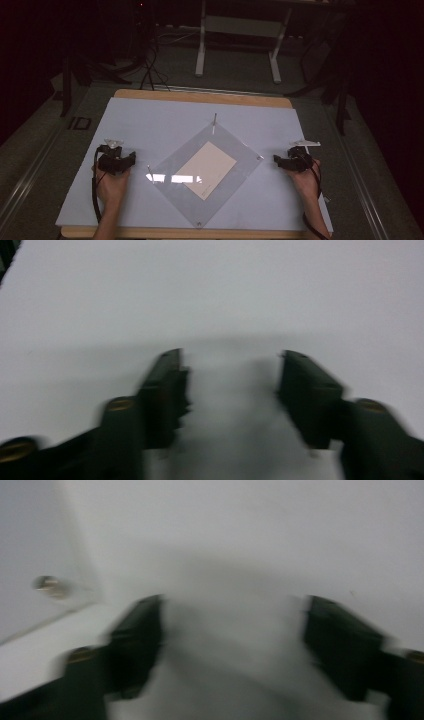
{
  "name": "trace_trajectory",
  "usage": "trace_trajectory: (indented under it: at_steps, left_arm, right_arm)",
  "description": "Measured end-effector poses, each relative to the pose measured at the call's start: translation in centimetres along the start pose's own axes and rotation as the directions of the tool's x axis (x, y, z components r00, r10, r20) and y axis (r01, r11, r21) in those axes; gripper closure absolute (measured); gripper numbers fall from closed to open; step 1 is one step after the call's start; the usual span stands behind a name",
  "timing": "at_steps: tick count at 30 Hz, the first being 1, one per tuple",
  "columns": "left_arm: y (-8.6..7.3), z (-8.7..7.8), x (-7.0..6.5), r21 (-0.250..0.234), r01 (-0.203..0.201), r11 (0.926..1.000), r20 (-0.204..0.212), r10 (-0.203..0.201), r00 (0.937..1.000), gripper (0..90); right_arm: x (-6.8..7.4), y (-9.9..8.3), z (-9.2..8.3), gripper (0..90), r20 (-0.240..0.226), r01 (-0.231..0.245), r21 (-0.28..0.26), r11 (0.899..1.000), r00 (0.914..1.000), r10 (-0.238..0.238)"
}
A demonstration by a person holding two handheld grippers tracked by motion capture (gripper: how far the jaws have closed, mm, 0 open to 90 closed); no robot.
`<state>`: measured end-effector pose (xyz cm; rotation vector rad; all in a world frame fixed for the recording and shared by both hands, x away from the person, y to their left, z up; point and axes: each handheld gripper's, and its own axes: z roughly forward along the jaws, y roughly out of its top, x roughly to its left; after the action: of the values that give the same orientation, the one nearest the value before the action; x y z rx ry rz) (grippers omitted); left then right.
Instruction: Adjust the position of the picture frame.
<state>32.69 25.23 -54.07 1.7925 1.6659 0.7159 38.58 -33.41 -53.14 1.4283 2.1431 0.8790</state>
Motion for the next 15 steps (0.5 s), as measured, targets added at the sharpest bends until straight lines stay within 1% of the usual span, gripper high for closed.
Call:
trace_trajectory:
  at_steps: [1,2,3,5,6,7,8,9,11,13,14,15]
  left_arm:
    - [0.0,0.0,0.0,0.000,0.000,1.0000,0.000,0.000,1.0000,52.4]
    - [-0.1,-0.4,0.0,-0.024,-0.013,0.9996,0.002,0.013,0.9999,52.4]
    - [-0.1,-0.6,0.0,-0.030,-0.022,0.9993,0.001,0.022,0.9998,53.8]
    - [-0.1,-0.6,0.0,-0.030,-0.022,0.9993,0.001,0.022,0.9998,55.1]
    - [-0.2,-2.1,-0.2,-0.096,-0.049,0.9942,0.039,0.053,0.9978,53.6]
    - [-0.3,-2.4,-0.3,-0.101,-0.056,0.9933,0.069,0.064,0.9956,52.7]
    - [-0.5,-2.7,-0.4,-0.100,-0.061,0.9931,0.090,0.071,0.9935,51.3]
    - [-0.6,-2.9,-0.5,-0.105,-0.067,0.9922,0.101,0.077,0.9919,49.5]
    - [-0.6,-3.3,-0.7,-0.116,-0.080,0.9899,0.110,0.093,0.9896,49.6]
    - [-0.6,-3.5,-0.8,-0.115,-0.088,0.9895,0.121,0.102,0.9874,50.0]
    - [-0.7,-3.5,-0.9,-0.113,-0.091,0.9894,0.117,0.105,0.9876,50.2]
    - [-0.8,-3.5,-1.0,-0.111,-0.104,0.9883,0.110,0.117,0.9870,50.1]
  right_arm:
    - [0.0,0.0,0.0,38.0,0.000,0.000,0.000,1.000,1.0000,0.000]
    - [0.1,0.0,-0.1,41.4,-0.022,0.011,-0.008,1.000,0.9997,-0.011]
    - [0.4,0.1,-0.2,44.4,-0.027,0.026,-0.016,1.000,0.9993,-0.026]
    - [0.4,0.1,-0.2,44.4,-0.026,0.032,-0.018,0.999,0.9991,-0.032]
    - [0.7,0.3,-0.3,44.8,-0.049,0.034,-0.018,0.999,0.9982,-0.034]
    - [0.8,0.3,-0.2,45.5,-0.044,0.041,-0.011,0.999,0.9981,-0.042]
    - [1.0,0.3,-0.2,46.5,-0.039,0.054,-0.006,0.999,0.9978,-0.054]
    - [1.2,0.3,-0.1,46.8,-0.033,0.062,-0.003,0.998,0.9975,-0.062]
    - [1.5,0.3,-0.1,47.3,-0.039,0.069,-0.006,0.998,0.9968,-0.069]
    - [1.7,0.5,-0.2,47.4,-0.031,0.073,-0.007,0.997,0.9968,-0.073]
    - [1.8,0.6,-0.3,47.4,-0.031,0.079,-0.013,0.997,0.9964,-0.080]
    - [1.9,0.6,-0.3,47.6,-0.025,0.088,-0.017,0.996,0.9957,-0.089]
